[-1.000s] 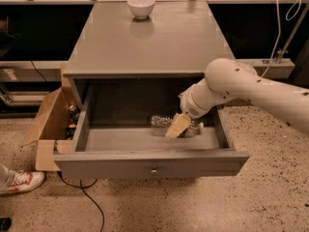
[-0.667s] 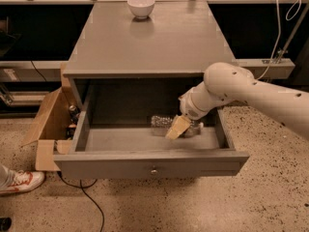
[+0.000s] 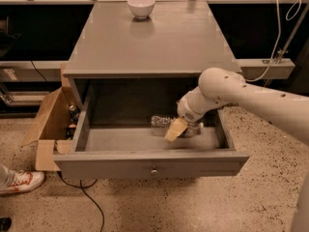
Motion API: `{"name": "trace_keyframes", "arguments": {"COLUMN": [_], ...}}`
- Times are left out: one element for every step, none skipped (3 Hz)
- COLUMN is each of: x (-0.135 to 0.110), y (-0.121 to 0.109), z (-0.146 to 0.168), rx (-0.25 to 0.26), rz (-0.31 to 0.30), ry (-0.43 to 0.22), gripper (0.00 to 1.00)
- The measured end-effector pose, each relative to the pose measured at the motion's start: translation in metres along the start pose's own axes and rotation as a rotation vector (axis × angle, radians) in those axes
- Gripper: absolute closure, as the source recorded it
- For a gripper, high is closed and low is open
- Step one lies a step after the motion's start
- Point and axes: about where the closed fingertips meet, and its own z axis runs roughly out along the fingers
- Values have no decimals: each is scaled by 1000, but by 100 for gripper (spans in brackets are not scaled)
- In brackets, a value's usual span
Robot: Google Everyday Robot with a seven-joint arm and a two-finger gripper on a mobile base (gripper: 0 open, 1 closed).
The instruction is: Pick water bottle from top drawer and place on counter
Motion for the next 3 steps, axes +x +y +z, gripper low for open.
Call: {"name": "trace_keyframes", "arguments": {"x": [5,8,3], "y": [-2,-1,7], "z": [12,23,27], "rx": [6,25,36], "rz": [18,36,37], "ry": [6,3,-24], "gripper": [13,36,59]}}
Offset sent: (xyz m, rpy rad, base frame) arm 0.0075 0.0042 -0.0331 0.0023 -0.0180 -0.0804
